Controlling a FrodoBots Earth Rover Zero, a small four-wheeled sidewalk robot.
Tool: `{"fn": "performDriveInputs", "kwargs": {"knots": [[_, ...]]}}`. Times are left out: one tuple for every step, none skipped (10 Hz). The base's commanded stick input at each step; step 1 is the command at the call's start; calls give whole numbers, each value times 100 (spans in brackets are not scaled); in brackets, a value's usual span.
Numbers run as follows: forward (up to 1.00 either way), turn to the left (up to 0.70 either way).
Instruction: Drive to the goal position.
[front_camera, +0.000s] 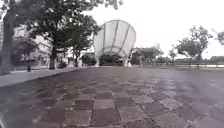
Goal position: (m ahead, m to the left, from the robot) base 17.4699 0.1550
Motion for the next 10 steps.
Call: {"fn": "performDriveInputs", "kwargs": {"knots": [[100, 0], [100, 0], [100, 0], [100, 0], [100, 0], [100, 0], [100, 0], [100, 0], [100, 0], [100, 0]]}}
